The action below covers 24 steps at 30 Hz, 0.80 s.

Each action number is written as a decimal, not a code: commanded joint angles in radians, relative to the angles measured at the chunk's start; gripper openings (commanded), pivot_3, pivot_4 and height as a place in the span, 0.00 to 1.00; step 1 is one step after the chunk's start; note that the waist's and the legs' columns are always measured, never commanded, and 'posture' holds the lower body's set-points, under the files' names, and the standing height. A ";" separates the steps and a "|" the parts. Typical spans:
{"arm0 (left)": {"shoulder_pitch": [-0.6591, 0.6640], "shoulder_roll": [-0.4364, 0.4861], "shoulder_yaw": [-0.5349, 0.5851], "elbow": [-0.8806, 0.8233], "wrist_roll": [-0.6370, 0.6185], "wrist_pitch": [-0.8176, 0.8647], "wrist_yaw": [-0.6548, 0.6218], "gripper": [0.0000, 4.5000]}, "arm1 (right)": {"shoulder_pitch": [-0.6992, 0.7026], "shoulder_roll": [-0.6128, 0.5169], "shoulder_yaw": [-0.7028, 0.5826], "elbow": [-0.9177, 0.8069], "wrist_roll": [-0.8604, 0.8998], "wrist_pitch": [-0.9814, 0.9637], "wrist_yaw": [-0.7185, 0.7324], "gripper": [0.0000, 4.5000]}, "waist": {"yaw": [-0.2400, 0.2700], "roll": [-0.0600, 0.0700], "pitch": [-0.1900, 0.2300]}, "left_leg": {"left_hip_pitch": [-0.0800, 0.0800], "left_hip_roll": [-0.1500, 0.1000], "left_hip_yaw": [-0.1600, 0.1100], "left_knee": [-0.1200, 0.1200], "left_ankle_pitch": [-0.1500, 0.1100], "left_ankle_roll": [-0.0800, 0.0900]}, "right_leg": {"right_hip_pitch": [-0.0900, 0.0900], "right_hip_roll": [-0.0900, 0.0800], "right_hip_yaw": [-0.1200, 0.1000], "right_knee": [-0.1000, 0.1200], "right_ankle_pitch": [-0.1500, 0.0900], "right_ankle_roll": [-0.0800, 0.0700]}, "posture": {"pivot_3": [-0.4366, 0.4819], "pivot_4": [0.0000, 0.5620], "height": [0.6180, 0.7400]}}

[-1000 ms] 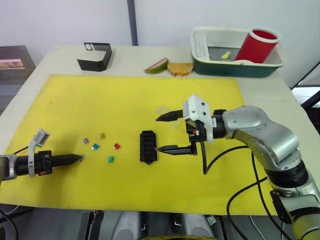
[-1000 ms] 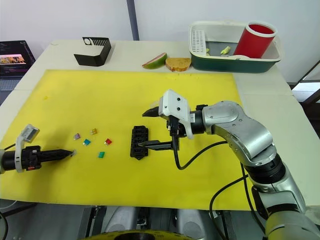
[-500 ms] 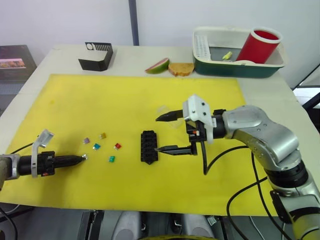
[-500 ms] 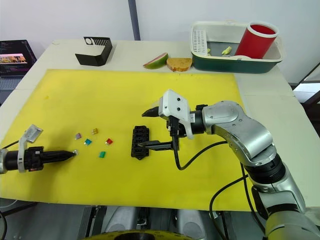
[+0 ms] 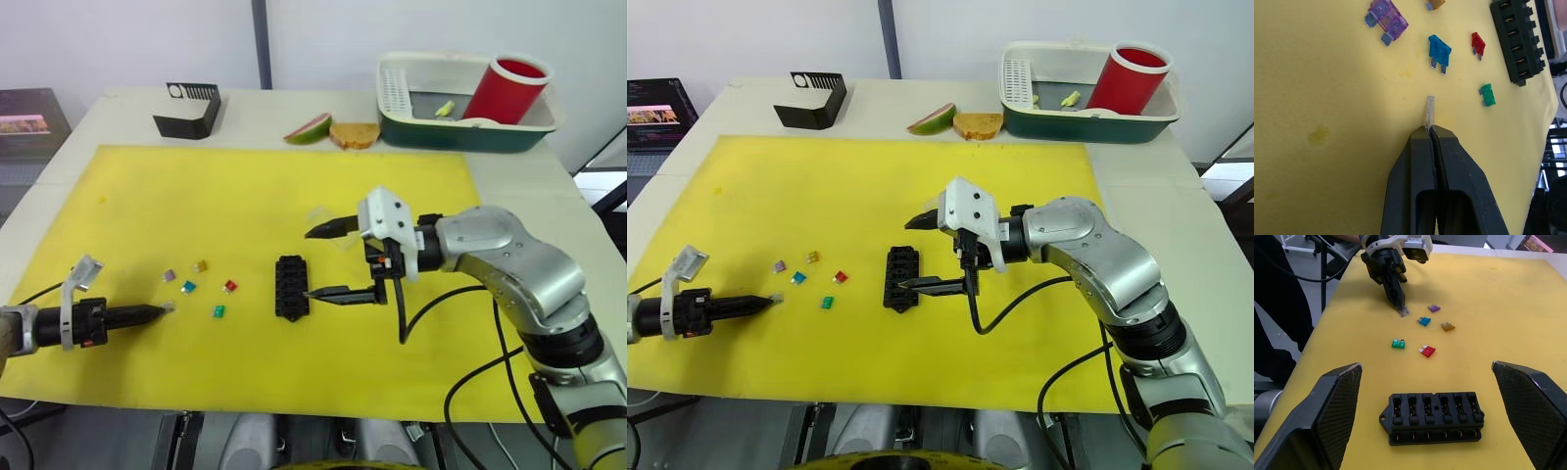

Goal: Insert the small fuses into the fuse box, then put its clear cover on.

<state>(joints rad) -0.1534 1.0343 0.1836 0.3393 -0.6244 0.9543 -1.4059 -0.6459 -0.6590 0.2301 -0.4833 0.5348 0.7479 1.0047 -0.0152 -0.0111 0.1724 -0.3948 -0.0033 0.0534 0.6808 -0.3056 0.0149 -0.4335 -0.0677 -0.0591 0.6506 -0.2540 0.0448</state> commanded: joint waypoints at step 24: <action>0.079 0.011 0.037 0.039 0.011 -0.053 0.014 0.01 | -0.004 0.017 0.007 -0.021 -0.013 -0.028 -0.003 1.00 | -0.006 0.000 0.000 | 0.000 0.000 0.000 -0.001 0.000 0.000 | -0.001 0.000 0.000 0.000 -0.001 -0.002 | 0.48 0.27 1.00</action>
<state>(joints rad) -0.0802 1.0361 0.2200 0.3522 -0.6413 0.9058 -1.4058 -0.6454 -0.6489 0.2442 -0.4830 0.5232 0.7360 1.0057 -0.0209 -0.0108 0.1726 -0.3946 -0.0032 0.0535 0.6796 -0.3056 0.0145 -0.4342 -0.0677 -0.0590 0.6504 -0.2553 0.0425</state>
